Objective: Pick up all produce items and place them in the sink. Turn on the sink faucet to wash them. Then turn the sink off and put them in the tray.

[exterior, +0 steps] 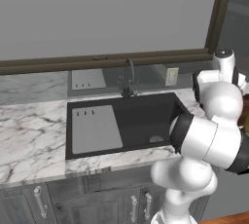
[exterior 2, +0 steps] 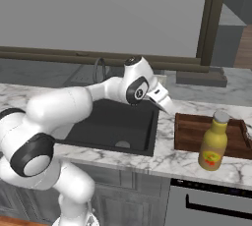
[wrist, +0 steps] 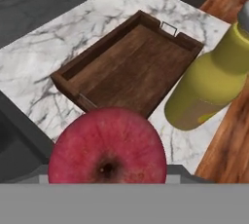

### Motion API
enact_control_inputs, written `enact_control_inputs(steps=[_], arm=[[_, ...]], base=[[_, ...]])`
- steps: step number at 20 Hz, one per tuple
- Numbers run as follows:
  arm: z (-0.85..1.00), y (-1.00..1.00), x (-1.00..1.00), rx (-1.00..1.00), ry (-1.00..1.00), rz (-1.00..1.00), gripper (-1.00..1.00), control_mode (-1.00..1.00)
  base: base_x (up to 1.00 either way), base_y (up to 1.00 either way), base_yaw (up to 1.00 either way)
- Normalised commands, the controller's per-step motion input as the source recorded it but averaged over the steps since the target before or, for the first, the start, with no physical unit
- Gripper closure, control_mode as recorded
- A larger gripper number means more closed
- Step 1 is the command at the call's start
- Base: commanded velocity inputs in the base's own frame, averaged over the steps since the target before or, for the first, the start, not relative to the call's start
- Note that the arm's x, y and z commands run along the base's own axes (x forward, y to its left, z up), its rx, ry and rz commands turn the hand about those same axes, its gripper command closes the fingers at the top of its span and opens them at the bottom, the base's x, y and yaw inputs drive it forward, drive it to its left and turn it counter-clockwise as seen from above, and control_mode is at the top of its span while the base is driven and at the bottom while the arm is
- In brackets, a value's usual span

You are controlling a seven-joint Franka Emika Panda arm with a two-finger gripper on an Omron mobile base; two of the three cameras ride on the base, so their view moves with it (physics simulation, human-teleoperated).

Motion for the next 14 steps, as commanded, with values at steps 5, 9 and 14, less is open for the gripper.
enact_control_inputs(steps=[5,9,14], arm=[[-0.44,-0.31,0.0,0.03,0.0,-0.02,1.0,-1.0],[-0.29,-0.37,0.0,0.06,0.0,-0.01,1.0,-1.0],[-0.24,-0.31,0.01,0.07,0.0,-0.02,1.0,-1.0]], base=[[0.0,0.0,0.0],[0.0,0.0,0.0],[0.0,0.0,0.0]])
